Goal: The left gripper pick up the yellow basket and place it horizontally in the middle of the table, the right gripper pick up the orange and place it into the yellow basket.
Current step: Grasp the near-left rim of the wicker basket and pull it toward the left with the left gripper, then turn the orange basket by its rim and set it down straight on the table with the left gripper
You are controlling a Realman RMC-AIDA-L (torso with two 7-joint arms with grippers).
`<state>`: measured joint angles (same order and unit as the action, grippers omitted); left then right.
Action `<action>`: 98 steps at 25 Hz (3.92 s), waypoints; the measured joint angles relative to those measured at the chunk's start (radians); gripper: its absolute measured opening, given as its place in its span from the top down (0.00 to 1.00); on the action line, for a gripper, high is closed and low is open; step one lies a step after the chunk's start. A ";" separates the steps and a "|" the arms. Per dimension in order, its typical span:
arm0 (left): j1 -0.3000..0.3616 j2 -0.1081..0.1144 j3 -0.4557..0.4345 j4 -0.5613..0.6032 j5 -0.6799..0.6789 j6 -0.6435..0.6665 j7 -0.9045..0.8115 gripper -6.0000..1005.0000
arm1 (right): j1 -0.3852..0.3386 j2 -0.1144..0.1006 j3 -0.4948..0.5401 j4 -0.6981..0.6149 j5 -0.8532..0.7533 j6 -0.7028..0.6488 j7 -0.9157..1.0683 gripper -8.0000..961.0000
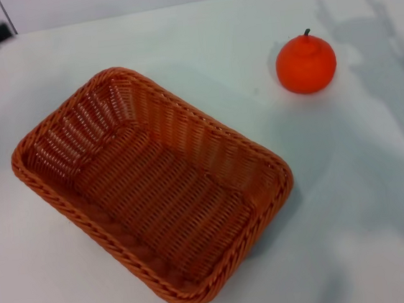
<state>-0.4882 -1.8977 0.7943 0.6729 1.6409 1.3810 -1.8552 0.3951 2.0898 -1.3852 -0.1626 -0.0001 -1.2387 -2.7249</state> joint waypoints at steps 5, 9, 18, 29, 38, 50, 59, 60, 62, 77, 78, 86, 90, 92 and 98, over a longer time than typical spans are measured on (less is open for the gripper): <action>-0.101 0.030 0.003 0.081 0.264 0.117 -0.118 0.18 | 0.004 0.001 -0.010 0.000 0.000 -0.001 0.001 0.02; -0.167 0.027 0.007 0.123 0.422 0.164 -0.130 0.18 | 0.006 0.001 -0.016 0.000 0.000 -0.005 0.002 0.02; -0.210 -0.045 0.016 0.216 0.653 0.070 -0.126 0.18 | 0.000 0.004 -0.025 0.000 0.000 -0.025 0.026 0.02; -0.222 -0.091 0.042 0.228 0.791 0.038 -0.121 0.18 | -0.004 0.002 -0.038 0.007 0.000 -0.036 0.030 0.02; -0.219 -0.131 0.072 0.230 0.824 0.019 -0.103 0.18 | -0.004 0.003 -0.040 0.008 0.000 -0.033 0.030 0.02; -0.216 -0.162 0.096 0.231 0.844 -0.030 -0.101 0.18 | -0.004 0.003 -0.048 0.008 0.000 -0.027 0.030 0.02; -0.217 -0.173 0.097 0.227 0.900 -0.047 -0.099 0.26 | -0.005 0.003 -0.045 0.008 0.000 -0.027 0.041 0.02; -0.218 -0.176 0.097 0.228 0.912 -0.047 -0.101 0.29 | -0.005 0.002 -0.045 0.008 0.000 -0.027 0.042 0.02; -0.219 -0.183 0.098 0.230 0.931 -0.046 -0.104 0.35 | -0.005 0.003 -0.044 0.008 0.000 -0.027 0.042 0.02; -0.201 -0.209 0.091 0.318 0.943 -0.033 -0.133 0.72 | -0.012 0.003 -0.041 0.008 0.004 -0.032 0.042 0.02; -0.202 -0.209 0.092 0.318 0.943 -0.029 -0.137 0.73 | -0.012 0.003 -0.041 0.008 0.004 -0.032 0.042 0.02; -0.206 -0.207 0.088 0.319 0.951 -0.014 -0.174 0.80 | -0.016 0.003 -0.040 0.009 0.003 -0.035 0.042 0.02; -0.215 -0.200 0.084 0.321 0.952 -0.010 -0.251 0.80 | -0.016 0.004 -0.040 0.009 0.001 -0.036 0.042 0.02; -0.218 -0.197 0.080 0.323 0.951 -0.006 -0.282 0.81 | -0.016 0.004 -0.040 0.009 0.001 -0.036 0.042 0.02; -0.229 -0.185 0.073 0.330 0.948 0.008 -0.407 0.82 | -0.016 0.004 -0.041 0.009 0.000 -0.036 0.042 0.02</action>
<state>-0.7172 -2.0822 0.8675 1.0028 2.5890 1.3887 -2.2617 0.3788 2.0939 -1.4262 -0.1533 0.0000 -1.2748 -2.6829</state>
